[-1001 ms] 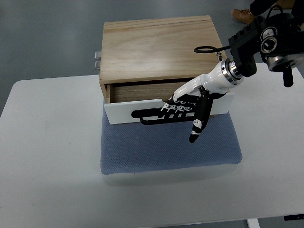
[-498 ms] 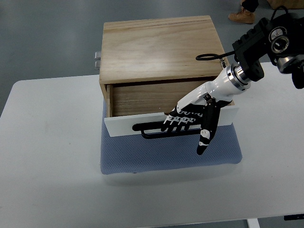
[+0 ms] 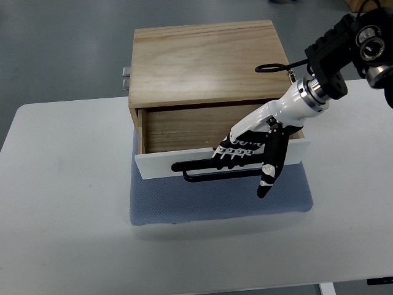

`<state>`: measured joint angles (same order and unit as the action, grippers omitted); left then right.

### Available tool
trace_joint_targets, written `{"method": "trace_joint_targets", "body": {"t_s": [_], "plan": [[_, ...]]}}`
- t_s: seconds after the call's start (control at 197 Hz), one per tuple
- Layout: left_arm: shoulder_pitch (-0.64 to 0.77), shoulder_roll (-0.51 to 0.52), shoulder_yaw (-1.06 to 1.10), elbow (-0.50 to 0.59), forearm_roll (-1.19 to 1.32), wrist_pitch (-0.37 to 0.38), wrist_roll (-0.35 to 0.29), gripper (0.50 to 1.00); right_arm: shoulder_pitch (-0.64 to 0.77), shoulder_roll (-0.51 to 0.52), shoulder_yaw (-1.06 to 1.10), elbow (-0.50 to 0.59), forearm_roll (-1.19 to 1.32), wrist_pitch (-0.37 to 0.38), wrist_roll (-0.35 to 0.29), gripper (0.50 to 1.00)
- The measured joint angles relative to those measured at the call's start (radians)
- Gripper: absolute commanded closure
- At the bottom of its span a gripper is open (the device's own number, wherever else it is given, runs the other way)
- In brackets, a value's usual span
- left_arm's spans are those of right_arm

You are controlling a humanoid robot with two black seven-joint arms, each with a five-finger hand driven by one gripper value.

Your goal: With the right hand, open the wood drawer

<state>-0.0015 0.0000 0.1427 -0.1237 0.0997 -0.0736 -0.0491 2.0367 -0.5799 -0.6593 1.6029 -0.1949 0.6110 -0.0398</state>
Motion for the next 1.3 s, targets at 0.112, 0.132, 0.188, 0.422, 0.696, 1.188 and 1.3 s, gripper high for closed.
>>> {"method": "trace_joint_targets", "body": {"t_s": [0.112, 0.132, 0.188, 0.422, 0.696, 1.188, 1.3], "plan": [[0.0, 0.0, 0.0, 0.0, 0.0, 0.0, 0.0, 0.5, 0.016, -0.009, 0.002, 0.001, 0.0, 0.0, 0.002, 0.556], [0.0, 0.0, 0.0, 0.0, 0.0, 0.0, 0.0, 0.5, 0.019, -0.012, 0.003, 0.001, 0.0, 0.0, 0.002, 0.556], [0.0, 0.0, 0.0, 0.0, 0.0, 0.0, 0.0, 0.5, 0.027, -0.021, 0.007, 0.001, 0.001, 0.0, 0.003, 0.556], [0.0, 0.0, 0.0, 0.0, 0.0, 0.0, 0.0, 0.5, 0.071, -0.094, 0.044, -0.004, 0.034, 0.0, 0.004, 0.556], [0.0, 0.0, 0.0, 0.0, 0.0, 0.0, 0.0, 0.5, 0.066, -0.191, 0.149, -0.088, 0.182, 0.0, 0.004, 0.558], [0.0, 0.0, 0.0, 0.0, 0.0, 0.0, 0.0, 0.5, -0.34, -0.154, 0.622, -0.541, 0.374, -0.295, 0.022, 0.558], [0.0, 0.0, 0.0, 0.0, 0.0, 0.0, 0.0, 0.5, -0.454, -0.095, 0.768, -0.643, 0.363, -0.371, 0.022, 0.556]]}}
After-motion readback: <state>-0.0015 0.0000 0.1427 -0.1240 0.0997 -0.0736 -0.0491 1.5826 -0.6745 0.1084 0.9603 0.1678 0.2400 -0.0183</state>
